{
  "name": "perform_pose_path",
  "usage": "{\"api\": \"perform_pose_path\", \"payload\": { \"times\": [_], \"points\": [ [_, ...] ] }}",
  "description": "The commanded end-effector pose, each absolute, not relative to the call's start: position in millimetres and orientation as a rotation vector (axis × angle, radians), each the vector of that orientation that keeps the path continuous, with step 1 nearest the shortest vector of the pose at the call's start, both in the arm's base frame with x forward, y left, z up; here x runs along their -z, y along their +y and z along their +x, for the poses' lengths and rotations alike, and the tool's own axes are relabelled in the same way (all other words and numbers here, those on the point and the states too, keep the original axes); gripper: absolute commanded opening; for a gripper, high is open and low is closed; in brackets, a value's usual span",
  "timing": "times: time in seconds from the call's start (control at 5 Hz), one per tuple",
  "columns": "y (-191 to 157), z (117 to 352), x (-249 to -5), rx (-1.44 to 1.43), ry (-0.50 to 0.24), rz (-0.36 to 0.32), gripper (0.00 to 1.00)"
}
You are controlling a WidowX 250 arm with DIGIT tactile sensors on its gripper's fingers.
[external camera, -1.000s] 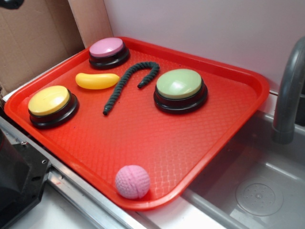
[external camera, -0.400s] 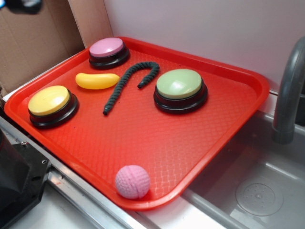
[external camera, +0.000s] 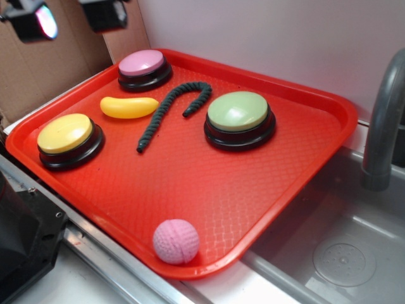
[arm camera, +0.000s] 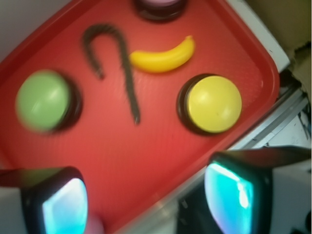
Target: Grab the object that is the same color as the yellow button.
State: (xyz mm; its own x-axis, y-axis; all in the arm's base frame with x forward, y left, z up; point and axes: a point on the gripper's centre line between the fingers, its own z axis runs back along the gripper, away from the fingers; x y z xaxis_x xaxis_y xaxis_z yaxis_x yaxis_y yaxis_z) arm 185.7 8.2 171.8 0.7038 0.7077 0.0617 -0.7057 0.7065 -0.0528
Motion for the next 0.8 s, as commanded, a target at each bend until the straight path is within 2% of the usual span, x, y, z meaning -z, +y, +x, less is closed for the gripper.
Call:
{"api": "perform_pose_path", "payload": {
  "times": [0.0,0.2,0.4,0.6],
  "points": [
    [76.3,219.5,-107.1,-1.066,-0.121,0.013,1.0],
    [94.4,230.6,-78.9,-1.158,-0.182,0.055,1.0],
    [101.1,238.1,-60.9,-1.18,-0.212,0.069,1.0],
    [98.8,243.2,-43.7,-1.165,-0.21,0.069,1.0]
  ]
}}
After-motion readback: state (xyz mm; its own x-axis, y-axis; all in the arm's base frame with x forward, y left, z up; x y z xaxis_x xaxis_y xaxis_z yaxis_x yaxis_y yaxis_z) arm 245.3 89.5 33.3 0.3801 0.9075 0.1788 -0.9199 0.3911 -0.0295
